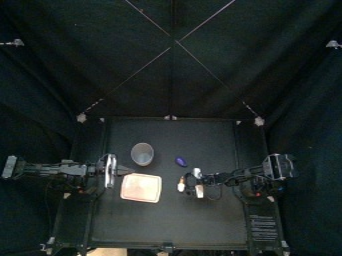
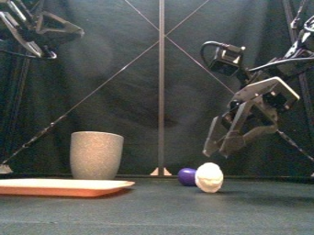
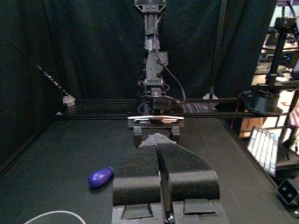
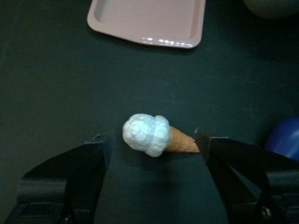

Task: Pick the ice cream then place it in the grey bowl
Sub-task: Pick the ice cream

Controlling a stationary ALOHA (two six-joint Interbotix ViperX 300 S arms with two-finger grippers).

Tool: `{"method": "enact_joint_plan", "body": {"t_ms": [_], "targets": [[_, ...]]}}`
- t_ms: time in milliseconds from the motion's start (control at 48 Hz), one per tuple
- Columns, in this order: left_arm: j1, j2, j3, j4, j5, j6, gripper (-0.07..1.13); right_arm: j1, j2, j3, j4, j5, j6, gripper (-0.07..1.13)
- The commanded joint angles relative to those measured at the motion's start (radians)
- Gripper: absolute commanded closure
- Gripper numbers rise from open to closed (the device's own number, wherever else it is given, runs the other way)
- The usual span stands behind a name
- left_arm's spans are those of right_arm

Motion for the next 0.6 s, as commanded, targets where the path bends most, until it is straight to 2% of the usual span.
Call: {"method": "enact_joint_plan", "body": {"t_ms": [21,333,604], "targets": [[0.002,0.003,-0.012,0.002,-0.006,0.002,1.09,-0.002,0.034,-0.048,-0.015,0.014,-0.003,0.01],[0.002,0.003,-0.014,0.002,0.0,0.002,1.09,-0.017,0.147,-0.129,-0.037,0.06,-0.003,0.01],[0.002,0.002,-0.014,0.002,0.005,0.002,1.09,-0.028,0.132,-0.124,-0.032,0.132,0.003,0.03]]}}
